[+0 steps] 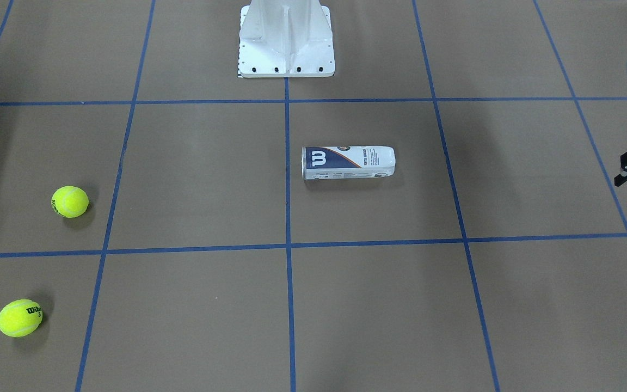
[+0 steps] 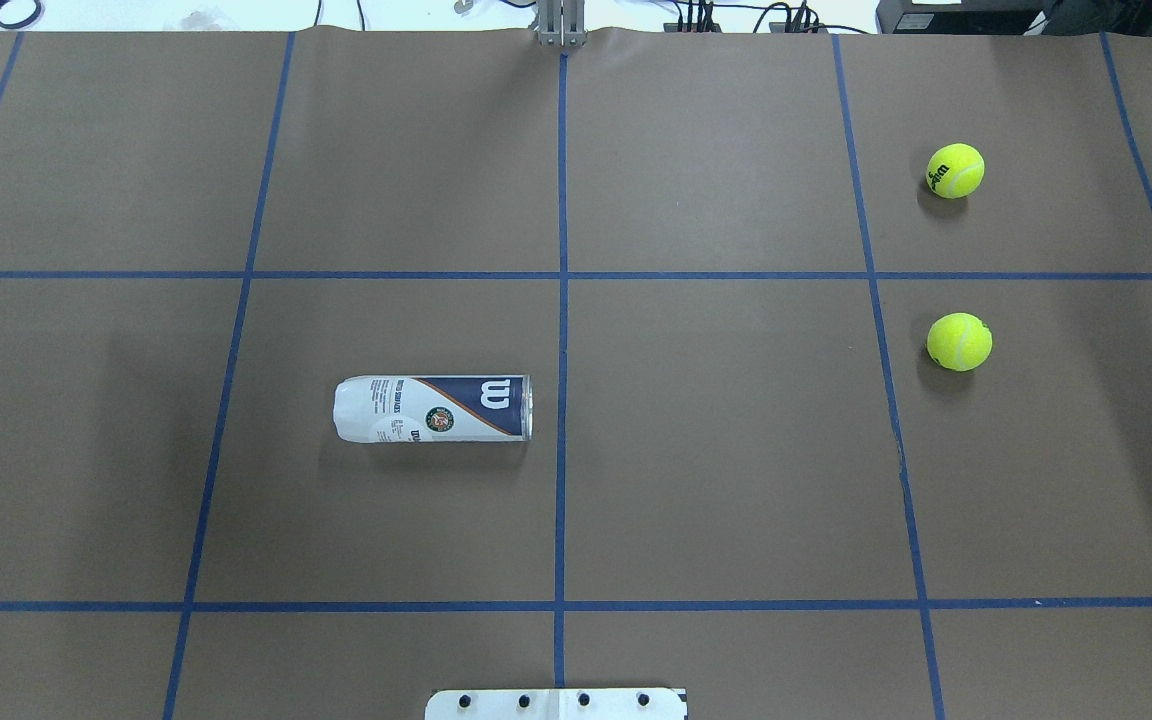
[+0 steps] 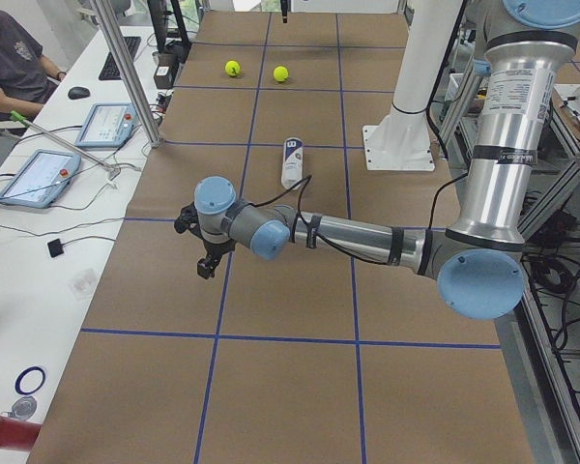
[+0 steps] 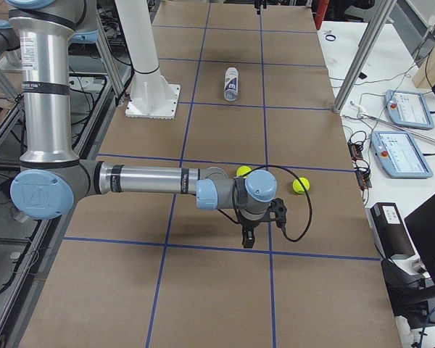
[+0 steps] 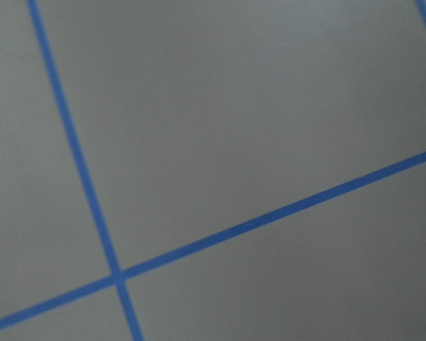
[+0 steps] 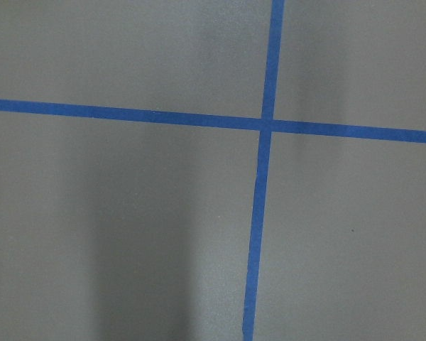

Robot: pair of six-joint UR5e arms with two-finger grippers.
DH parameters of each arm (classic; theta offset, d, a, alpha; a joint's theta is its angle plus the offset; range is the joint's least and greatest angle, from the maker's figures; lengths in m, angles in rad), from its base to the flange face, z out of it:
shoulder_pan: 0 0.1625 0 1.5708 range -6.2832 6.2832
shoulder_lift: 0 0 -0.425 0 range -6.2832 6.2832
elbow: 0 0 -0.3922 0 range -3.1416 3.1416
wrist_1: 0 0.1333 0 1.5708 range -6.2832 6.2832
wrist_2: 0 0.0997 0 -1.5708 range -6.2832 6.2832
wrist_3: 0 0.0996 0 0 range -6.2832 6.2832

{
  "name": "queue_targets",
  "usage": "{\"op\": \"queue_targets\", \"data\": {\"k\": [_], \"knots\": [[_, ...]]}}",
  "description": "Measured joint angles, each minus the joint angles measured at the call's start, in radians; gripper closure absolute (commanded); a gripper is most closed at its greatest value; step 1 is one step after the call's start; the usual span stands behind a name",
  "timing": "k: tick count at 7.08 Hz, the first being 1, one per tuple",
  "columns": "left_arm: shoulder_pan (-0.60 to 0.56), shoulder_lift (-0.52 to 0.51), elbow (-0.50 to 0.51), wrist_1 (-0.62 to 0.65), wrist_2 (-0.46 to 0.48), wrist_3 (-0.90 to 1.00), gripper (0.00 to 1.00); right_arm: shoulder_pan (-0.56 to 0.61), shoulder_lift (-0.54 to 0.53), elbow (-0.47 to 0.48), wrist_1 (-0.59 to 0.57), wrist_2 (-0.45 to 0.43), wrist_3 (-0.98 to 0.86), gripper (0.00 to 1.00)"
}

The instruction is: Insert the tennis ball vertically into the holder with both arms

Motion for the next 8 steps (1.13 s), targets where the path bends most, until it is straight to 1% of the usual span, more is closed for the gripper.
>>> {"op": "queue_targets", "data": {"k": [1, 2, 3, 6, 8], "knots": [[0.035, -0.026, -0.004, -0.034, 0.002, 0.008, 0.03, 0.000, 0.000, 0.000, 0.000, 0.000, 0.000, 0.01], [0.083, -0.057, -0.016, -0.052, 0.003, 0.022, 0.00, -0.001, 0.001, -0.001, 0.000, 0.000, 0.001, 0.01], [0.142, -0.099, -0.027, -0.057, 0.006, 0.027, 0.00, -0.001, 0.001, -0.002, 0.000, 0.000, 0.001, 0.01], [0.301, -0.260, -0.035, -0.055, 0.016, 0.023, 0.00, 0.000, -0.001, -0.003, -0.001, 0.001, 0.001, 0.01], [0.423, -0.359, -0.036, -0.051, 0.051, 0.038, 0.00, 0.000, -0.001, -0.003, -0.001, 0.002, 0.001, 0.01]]}}
